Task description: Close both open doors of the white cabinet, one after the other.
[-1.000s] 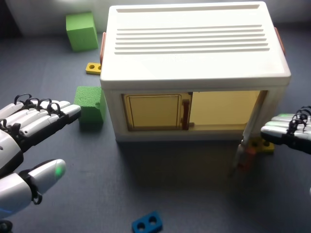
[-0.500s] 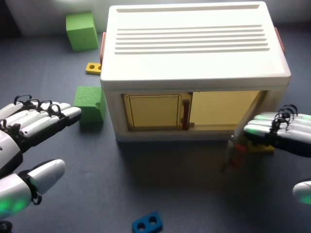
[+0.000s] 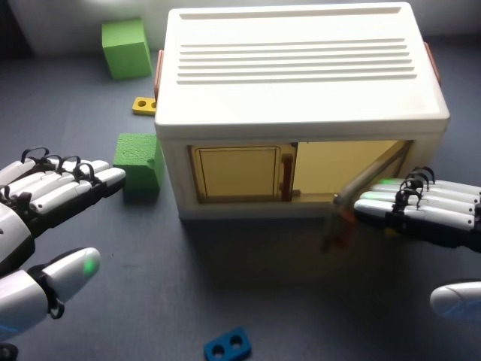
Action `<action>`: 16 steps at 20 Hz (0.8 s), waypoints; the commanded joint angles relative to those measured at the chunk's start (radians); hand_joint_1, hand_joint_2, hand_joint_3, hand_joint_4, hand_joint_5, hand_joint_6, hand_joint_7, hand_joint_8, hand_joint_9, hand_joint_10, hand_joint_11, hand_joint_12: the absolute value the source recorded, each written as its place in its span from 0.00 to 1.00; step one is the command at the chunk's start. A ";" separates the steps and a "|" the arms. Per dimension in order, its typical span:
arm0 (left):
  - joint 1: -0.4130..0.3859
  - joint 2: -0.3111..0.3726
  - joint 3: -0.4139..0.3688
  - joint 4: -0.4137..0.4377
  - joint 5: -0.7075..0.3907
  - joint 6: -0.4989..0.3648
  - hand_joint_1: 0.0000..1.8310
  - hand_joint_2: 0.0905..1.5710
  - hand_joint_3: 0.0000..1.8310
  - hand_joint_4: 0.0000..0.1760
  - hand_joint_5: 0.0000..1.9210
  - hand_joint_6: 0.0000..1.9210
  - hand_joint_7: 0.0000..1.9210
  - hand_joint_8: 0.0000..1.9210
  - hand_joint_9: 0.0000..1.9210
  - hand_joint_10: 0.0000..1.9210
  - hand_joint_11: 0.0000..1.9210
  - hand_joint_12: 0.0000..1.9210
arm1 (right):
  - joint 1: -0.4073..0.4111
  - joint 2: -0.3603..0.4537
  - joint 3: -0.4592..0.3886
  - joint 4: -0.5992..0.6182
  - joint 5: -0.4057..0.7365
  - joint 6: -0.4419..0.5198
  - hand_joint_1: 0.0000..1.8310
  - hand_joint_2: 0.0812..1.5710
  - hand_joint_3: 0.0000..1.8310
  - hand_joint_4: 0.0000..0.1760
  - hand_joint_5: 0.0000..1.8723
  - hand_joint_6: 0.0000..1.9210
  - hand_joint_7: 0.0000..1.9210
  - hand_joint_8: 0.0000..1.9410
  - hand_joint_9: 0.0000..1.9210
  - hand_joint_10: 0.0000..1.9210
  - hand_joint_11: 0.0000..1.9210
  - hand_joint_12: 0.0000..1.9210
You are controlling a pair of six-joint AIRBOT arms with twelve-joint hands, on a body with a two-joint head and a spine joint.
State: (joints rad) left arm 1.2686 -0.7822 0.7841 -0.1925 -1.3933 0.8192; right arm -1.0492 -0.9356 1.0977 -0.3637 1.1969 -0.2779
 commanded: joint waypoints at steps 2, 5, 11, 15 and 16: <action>-0.002 0.005 -0.003 0.002 -0.126 0.000 0.00 1.00 0.07 0.00 0.09 0.00 0.09 0.00 0.10 0.00 0.00 0.28 | 0.024 -0.011 0.008 0.029 0.111 0.009 0.03 1.00 0.01 0.00 0.00 0.00 0.00 0.00 0.00 0.00 0.00 0.00; -0.002 0.005 -0.004 0.002 -0.126 0.000 0.00 1.00 0.08 0.00 0.09 0.00 0.09 0.00 0.10 0.00 0.00 0.29 | 0.043 -0.028 0.019 0.029 0.105 0.009 0.11 1.00 0.01 0.00 0.01 0.00 0.00 0.00 0.00 0.00 0.00 0.00; -0.001 0.003 -0.005 0.002 -0.128 0.000 0.00 1.00 0.08 0.00 0.10 0.00 0.10 0.00 0.11 0.00 0.00 0.30 | 0.077 -0.052 0.040 0.034 0.090 0.009 0.02 1.00 0.02 0.00 0.00 0.00 0.00 0.00 0.00 0.00 0.00 0.00; 0.002 0.003 -0.007 0.001 -0.133 0.000 0.00 1.00 0.08 0.00 0.09 0.00 0.09 0.00 0.10 0.00 0.00 0.29 | 0.077 -0.055 0.037 0.043 0.091 0.008 0.01 1.00 0.03 0.00 0.00 0.00 0.00 0.00 0.00 0.00 0.00 0.00; 0.003 0.003 -0.008 0.001 -0.134 0.000 0.00 1.00 0.07 0.00 0.08 0.00 0.09 0.00 0.10 0.00 0.00 0.29 | 0.077 -0.054 0.036 0.043 0.092 0.008 0.03 1.00 0.03 0.00 0.00 0.00 0.00 0.00 0.00 0.00 0.00 0.00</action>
State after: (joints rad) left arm 1.2739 -0.7822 0.7776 -0.1967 -1.4021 0.8192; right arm -0.9817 -0.9886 1.1362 -0.3485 1.1713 -0.2760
